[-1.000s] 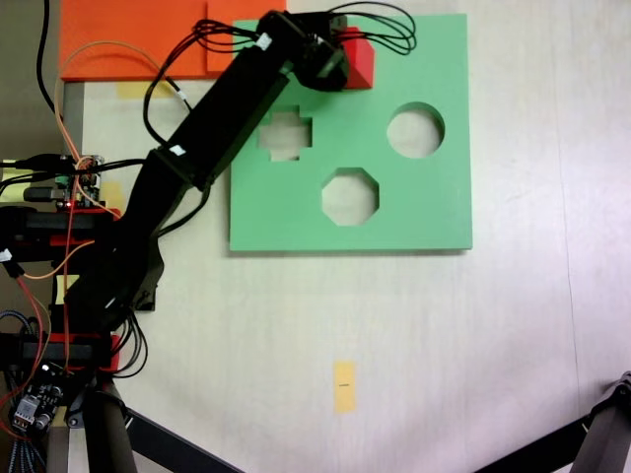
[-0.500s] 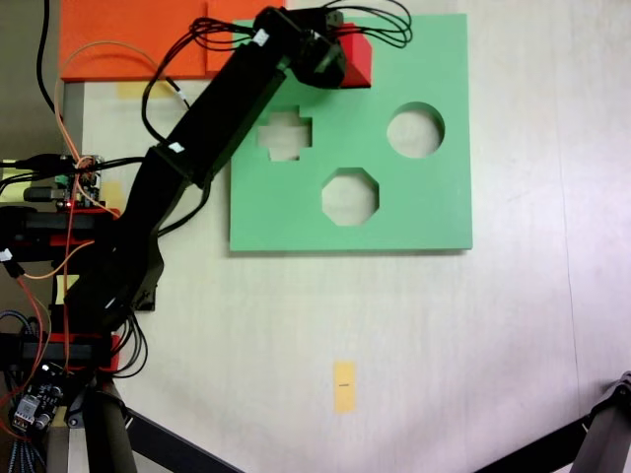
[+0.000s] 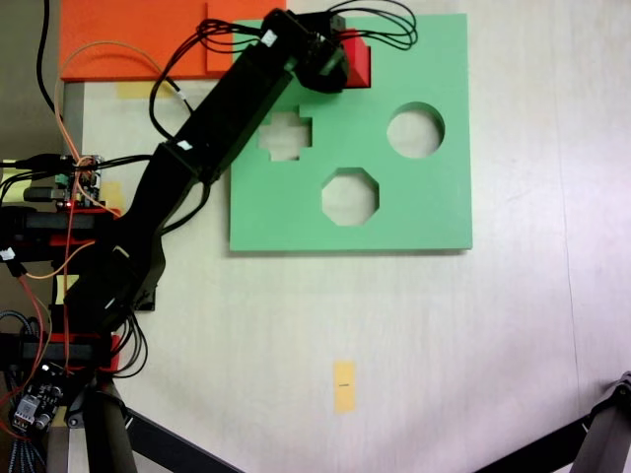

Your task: Put the square block into the corresponding hole

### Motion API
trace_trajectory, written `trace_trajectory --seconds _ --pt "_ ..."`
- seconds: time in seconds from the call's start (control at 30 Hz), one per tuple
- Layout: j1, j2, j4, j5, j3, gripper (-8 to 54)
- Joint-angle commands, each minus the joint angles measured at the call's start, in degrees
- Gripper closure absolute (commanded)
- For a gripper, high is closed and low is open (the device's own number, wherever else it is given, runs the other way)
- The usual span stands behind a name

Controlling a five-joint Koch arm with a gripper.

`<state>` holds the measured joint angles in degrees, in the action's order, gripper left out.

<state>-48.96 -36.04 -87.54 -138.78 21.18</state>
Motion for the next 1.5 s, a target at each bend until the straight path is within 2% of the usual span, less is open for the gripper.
trace_trajectory --seconds 0.0,0.07,0.1,0.27,0.47,0.53,0.6,0.7,0.8,0.9,1.0,1.1,1.23,1.37,1.47 --pt "-0.4 0.4 2.9 -0.5 -1.1 2.5" --pt "-0.5 0.5 3.1 -0.5 -1.2 -4.8" --pt "-0.5 0.4 3.1 0.0 -1.3 -6.6" --pt "-0.6 -7.4 -1.8 10.9 -1.4 -6.6" --pt "4.1 -26.1 -13.1 39.3 -1.1 -6.1" --pt "6.9 -30.4 -14.2 44.2 -0.8 -6.1" --pt "12.2 -36.6 -14.9 58.0 -0.3 -6.2" --pt "22.9 -43.4 -18.3 85.8 2.0 -6.2" --pt "35.1 -51.9 -17.3 123.2 14.1 -5.9" --pt "41.5 -65.2 -9.1 127.6 38.4 -4.7" --pt "45.7 -80.4 15.4 131.8 66.2 -4.3" --pt "48.6 -90.1 27.5 134.8 80.9 -0.2" --pt "49.5 -96.5 32.7 136.9 94.7 -0.2" --pt "49.6 -97.4 29.6 137.2 105.9 -0.5" --pt "49.5 -97.6 36.8 136.8 116.3 -1.6"
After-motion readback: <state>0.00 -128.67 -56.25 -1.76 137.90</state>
